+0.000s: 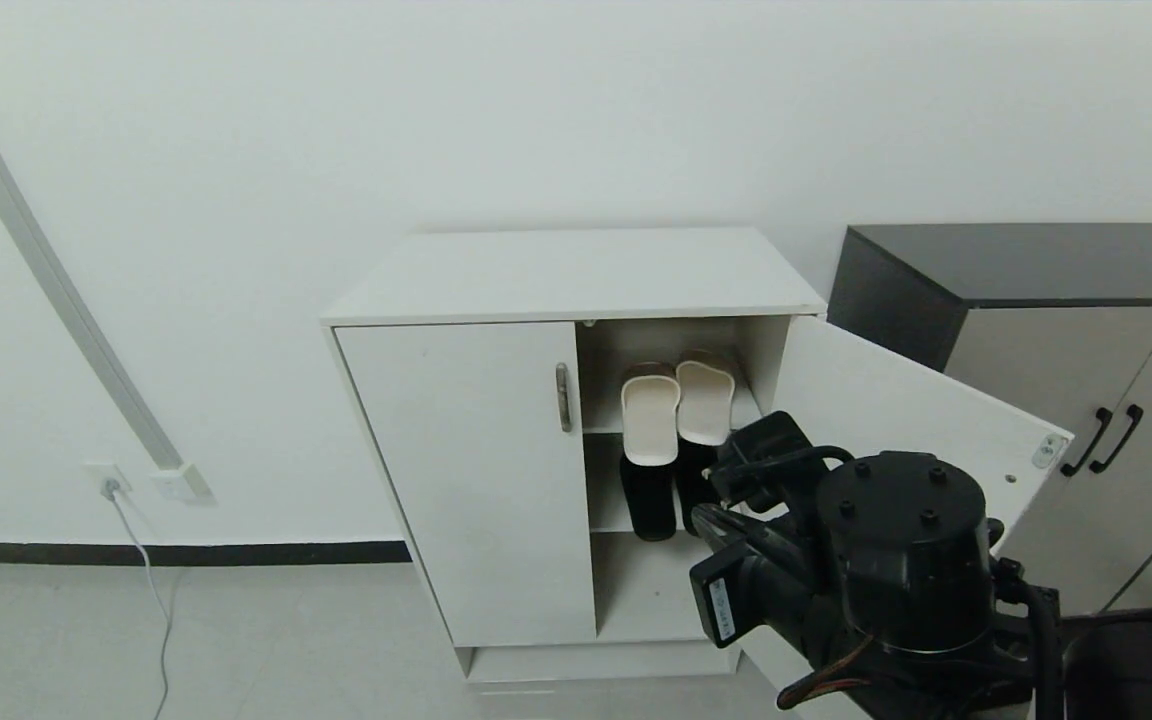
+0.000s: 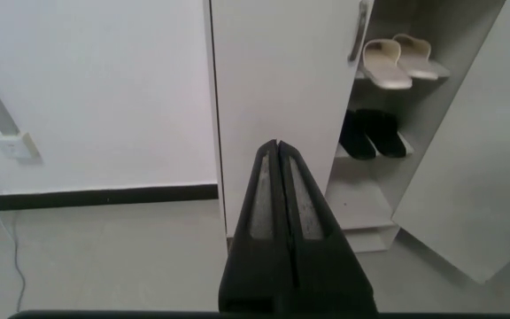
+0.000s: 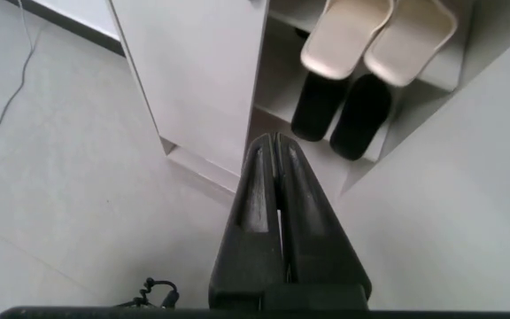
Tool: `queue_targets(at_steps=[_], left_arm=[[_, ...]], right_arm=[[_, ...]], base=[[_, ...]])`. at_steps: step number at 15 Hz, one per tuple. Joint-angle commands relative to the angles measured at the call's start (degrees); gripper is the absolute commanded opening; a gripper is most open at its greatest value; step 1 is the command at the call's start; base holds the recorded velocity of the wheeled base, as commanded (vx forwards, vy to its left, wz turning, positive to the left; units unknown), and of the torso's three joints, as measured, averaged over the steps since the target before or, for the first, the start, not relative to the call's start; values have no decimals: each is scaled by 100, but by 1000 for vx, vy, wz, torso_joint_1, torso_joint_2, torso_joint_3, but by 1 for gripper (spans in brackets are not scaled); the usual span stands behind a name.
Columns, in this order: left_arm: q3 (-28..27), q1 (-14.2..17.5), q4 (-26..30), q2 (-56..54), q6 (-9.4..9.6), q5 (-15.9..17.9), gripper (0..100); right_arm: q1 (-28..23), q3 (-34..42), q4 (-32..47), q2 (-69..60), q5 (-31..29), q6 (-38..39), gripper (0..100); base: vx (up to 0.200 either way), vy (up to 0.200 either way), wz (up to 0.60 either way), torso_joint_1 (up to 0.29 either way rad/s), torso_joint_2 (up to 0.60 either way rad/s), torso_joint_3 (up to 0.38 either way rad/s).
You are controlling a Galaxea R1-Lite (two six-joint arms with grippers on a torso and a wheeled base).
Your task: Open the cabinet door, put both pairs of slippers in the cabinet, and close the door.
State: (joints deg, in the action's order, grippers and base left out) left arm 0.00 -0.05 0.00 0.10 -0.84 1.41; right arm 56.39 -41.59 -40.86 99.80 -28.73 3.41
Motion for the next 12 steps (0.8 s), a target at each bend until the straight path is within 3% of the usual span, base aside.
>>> queue_targets(at_steps=[1, 12], left_arm=[[0, -4, 0, -1, 5, -1, 0], [0, 5, 0, 8, 5, -1, 0]], right_arm=[[3, 11, -18, 4, -1, 1, 0], [3, 73, -97, -14, 26, -7, 0]], base=[[0, 0, 0, 198, -515, -325], [0, 0, 0, 234, -557, -322]])
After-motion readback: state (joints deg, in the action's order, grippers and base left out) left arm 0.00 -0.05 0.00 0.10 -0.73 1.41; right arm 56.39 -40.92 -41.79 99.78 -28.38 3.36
